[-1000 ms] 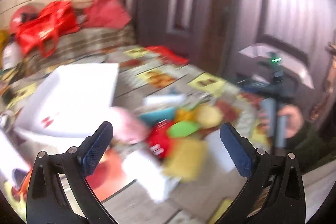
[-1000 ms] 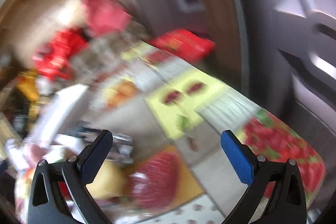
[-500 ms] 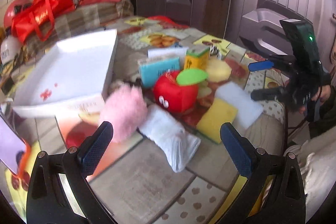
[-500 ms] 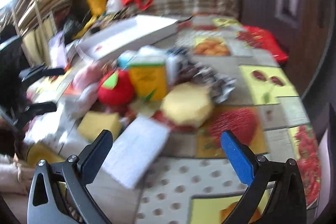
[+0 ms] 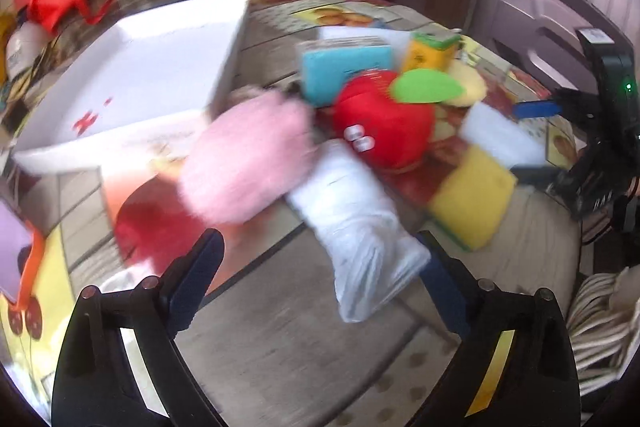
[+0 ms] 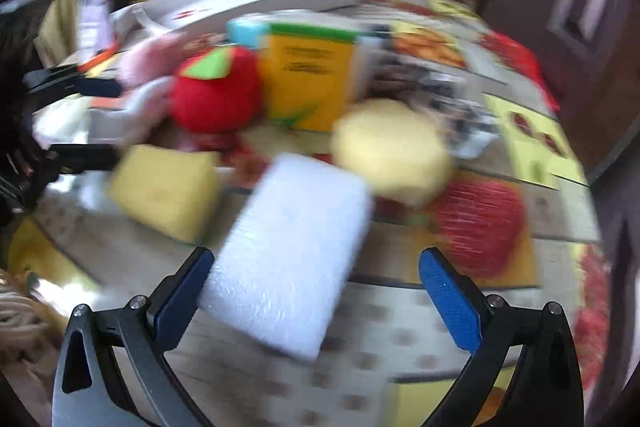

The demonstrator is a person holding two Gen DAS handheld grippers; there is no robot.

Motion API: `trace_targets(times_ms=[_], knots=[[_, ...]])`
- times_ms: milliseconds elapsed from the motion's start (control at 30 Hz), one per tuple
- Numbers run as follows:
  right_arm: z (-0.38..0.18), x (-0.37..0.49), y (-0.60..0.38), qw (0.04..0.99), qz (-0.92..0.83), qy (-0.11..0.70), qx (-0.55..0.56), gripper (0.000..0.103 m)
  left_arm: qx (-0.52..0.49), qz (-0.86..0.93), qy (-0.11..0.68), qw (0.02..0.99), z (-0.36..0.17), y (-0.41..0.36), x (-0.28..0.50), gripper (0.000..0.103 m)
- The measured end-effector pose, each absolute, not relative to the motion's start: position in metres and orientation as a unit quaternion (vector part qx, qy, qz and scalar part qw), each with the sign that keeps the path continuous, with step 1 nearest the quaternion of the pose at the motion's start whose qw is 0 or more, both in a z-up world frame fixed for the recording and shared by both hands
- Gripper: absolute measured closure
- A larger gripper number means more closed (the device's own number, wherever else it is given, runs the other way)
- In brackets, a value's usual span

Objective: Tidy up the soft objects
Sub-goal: 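Grasp and lift white cloth bundle with left tool while right tool grasps foam block, then carry both held items over the white box and open both tools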

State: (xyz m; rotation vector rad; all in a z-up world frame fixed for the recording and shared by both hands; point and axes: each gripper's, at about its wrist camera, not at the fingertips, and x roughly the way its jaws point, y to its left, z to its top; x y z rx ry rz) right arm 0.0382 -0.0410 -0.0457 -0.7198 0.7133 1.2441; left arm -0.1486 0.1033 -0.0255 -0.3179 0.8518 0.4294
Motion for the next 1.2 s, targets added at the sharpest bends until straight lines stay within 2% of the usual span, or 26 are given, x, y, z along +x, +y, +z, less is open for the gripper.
trace_targets(times_ms=[233,300,333,367,400,433,567,733,933,1200], knots=[[-0.045,0.037,-0.038,0.678,0.584,0.332,-0.300,0.001,-0.142,0.169,0.407,0.886,-0.022,0.085,-0.139,0.010],[-0.048,0.031,-0.031,0.669,0.590,0.332,-0.306,0.009,-0.132,0.171,0.423,0.880,-0.027,0.083,-0.128,0.024],[-0.049,0.028,-0.030,0.671,0.589,0.325,-0.312,0.014,-0.129,0.172,0.425,0.879,-0.029,0.084,-0.128,0.041],[-0.048,0.026,-0.030,0.672,0.590,0.319,-0.313,0.024,-0.125,0.176,0.421,0.881,-0.028,0.086,-0.129,0.058],[-0.047,0.026,-0.031,0.670,0.595,0.319,-0.310,0.032,-0.131,0.170,0.418,0.883,-0.027,0.088,-0.131,0.066],[-0.046,0.027,-0.031,0.668,0.598,0.318,-0.308,0.051,-0.133,0.166,0.414,0.885,-0.028,0.089,-0.134,0.067],[-0.041,0.035,-0.036,0.668,0.606,0.319,-0.291,0.051,-0.127,0.174,0.401,0.890,-0.024,0.085,-0.144,0.067],[-0.012,0.038,-0.046,0.679,0.634,0.289,-0.233,0.051,-0.114,0.187,0.343,0.913,0.004,0.082,-0.162,0.067],[0.045,0.050,-0.057,0.716,0.646,0.239,-0.115,0.051,-0.100,0.261,0.238,0.930,0.064,0.111,-0.179,0.067],[0.113,0.051,-0.060,0.749,0.645,0.154,-0.005,0.051,-0.047,0.315,0.108,0.942,0.163,0.140,-0.159,0.067]])
